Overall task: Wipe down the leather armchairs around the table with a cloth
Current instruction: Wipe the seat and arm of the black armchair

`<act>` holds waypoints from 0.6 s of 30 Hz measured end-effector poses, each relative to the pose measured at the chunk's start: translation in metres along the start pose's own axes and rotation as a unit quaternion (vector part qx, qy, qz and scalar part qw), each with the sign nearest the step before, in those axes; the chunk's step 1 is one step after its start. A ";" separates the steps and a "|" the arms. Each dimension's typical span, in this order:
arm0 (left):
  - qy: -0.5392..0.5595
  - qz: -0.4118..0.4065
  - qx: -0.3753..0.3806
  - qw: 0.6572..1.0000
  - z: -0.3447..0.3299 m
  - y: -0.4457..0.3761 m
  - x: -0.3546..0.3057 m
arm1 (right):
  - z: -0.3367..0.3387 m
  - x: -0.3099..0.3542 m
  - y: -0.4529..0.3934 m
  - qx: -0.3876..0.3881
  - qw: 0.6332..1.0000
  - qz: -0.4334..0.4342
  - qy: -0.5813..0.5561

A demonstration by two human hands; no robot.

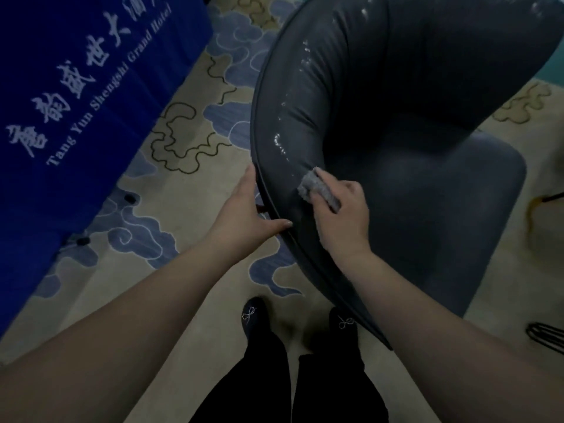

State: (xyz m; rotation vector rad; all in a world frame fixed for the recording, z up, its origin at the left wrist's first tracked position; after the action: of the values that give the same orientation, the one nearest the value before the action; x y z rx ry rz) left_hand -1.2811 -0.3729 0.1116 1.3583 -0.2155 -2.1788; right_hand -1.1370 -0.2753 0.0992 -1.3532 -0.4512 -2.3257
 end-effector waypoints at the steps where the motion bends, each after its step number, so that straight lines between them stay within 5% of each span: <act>1: -0.002 -0.009 0.009 1.000 0.002 -0.002 -0.001 | -0.006 0.007 0.006 0.026 0.999 0.036 0.024; 3: -0.014 -0.023 0.028 0.999 0.004 -0.005 -0.002 | -0.010 0.008 0.008 0.027 0.997 0.050 0.048; 6: -0.031 -0.027 0.043 0.998 0.004 -0.007 -0.004 | 0.002 -0.006 -0.005 -0.062 0.994 -0.089 -0.018; 10: -0.012 -0.041 0.050 0.998 0.007 -0.012 -0.005 | -0.016 0.014 0.002 0.016 0.999 0.024 0.033; 15: 0.000 -0.034 0.047 0.998 0.017 -0.024 -0.006 | -0.006 0.000 -0.016 -0.071 0.992 -0.093 -0.043; 18: 0.019 -0.034 0.053 0.998 0.021 -0.032 -0.007 | -0.020 0.016 -0.018 0.007 1.000 0.022 0.017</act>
State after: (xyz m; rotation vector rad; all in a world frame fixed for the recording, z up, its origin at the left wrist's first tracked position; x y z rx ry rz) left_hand -1.3095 -0.3458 0.1137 1.4829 -0.2781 -2.2226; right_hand -1.1685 -0.2722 0.1025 -1.3014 -0.4216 -2.3023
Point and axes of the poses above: each hand's wrist, its own y-axis away from the middle knuckle, its own z-axis out of the back of the hand, x = y × z, the point moved 6 cm from there along -y, towards the middle knuckle, and after that the axes turned 7 degrees about x, right-handed, at the moved point
